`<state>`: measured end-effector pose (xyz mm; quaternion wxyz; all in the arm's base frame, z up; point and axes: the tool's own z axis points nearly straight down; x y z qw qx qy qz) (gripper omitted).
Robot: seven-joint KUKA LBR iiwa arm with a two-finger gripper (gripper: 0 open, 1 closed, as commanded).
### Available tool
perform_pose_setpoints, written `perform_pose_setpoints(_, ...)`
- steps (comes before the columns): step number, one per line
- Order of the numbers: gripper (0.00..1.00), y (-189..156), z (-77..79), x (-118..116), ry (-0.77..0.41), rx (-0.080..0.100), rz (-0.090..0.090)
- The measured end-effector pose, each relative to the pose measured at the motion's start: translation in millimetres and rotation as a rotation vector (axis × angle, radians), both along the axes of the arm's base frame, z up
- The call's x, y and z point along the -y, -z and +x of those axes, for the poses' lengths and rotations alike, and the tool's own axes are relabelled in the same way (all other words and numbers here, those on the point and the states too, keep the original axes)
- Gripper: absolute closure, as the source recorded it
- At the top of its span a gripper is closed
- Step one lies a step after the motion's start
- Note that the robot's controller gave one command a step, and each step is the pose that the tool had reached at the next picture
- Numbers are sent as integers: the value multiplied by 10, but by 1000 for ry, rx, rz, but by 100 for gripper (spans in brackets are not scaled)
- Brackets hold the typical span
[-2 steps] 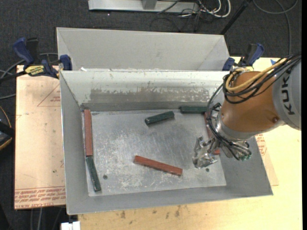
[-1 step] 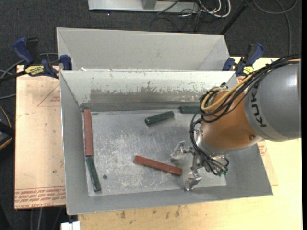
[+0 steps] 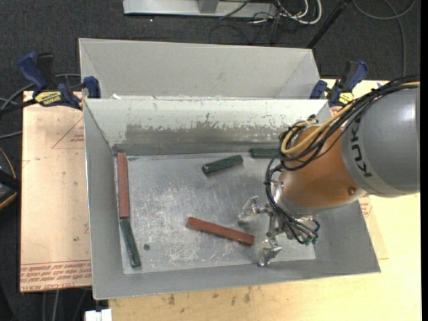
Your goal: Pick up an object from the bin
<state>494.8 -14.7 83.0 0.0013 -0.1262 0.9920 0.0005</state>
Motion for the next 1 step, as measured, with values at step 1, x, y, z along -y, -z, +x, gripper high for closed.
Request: perform_pose_setpoints(1,100,50,536,-845,15,11,3)
